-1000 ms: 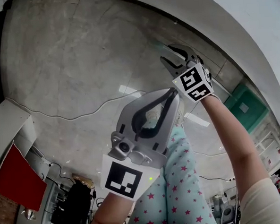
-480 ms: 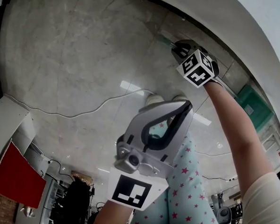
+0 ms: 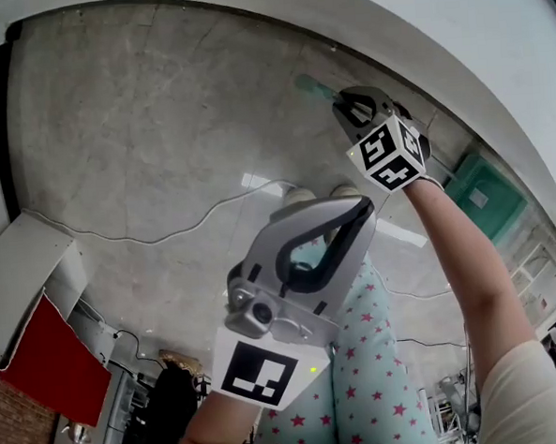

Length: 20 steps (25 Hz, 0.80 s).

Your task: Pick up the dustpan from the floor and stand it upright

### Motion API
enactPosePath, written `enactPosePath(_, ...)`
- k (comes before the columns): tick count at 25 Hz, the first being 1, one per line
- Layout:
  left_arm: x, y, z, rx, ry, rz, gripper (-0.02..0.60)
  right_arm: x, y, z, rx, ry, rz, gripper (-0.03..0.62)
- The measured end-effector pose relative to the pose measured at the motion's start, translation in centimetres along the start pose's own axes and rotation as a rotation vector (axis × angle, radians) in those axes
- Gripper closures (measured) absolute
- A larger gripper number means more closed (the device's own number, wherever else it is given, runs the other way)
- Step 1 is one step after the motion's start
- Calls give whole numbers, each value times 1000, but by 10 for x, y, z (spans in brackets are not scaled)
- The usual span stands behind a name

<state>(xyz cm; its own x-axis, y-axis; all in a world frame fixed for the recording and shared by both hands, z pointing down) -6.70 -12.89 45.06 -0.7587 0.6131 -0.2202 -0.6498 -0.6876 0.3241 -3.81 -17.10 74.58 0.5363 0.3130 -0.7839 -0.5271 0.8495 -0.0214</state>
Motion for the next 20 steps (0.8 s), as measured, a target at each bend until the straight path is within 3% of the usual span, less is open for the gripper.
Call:
enactPosePath(8,-27,-65,-92,-89,-45,173,560,127,-18,-77,-35,-226,176,494)
enactPosePath(12,-35,-85,-132,-94,-67,207,560,189,-33,-115,-62,-322,288,494)
enactPosePath(16,-46,-117,-154,-96,-73,252,560,260,-54,-125,-136,-404,436,494)
enactPosePath(20,-53,-147,-167,-112,-65,311,560,322,-85,-110,-229,-446,600,494)
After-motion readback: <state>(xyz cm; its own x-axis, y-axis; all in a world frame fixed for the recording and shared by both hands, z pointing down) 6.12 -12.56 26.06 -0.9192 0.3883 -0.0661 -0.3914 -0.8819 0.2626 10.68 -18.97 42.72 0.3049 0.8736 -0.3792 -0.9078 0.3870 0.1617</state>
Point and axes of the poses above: the fingertips, and each gripper's own axes: x backward along the fingers, y to its left, z out of its underside, the point moved 1 cm from there along x, backward along the fingers, and after that the axes turned 4 degrees about -y, right-handed, at the moved point
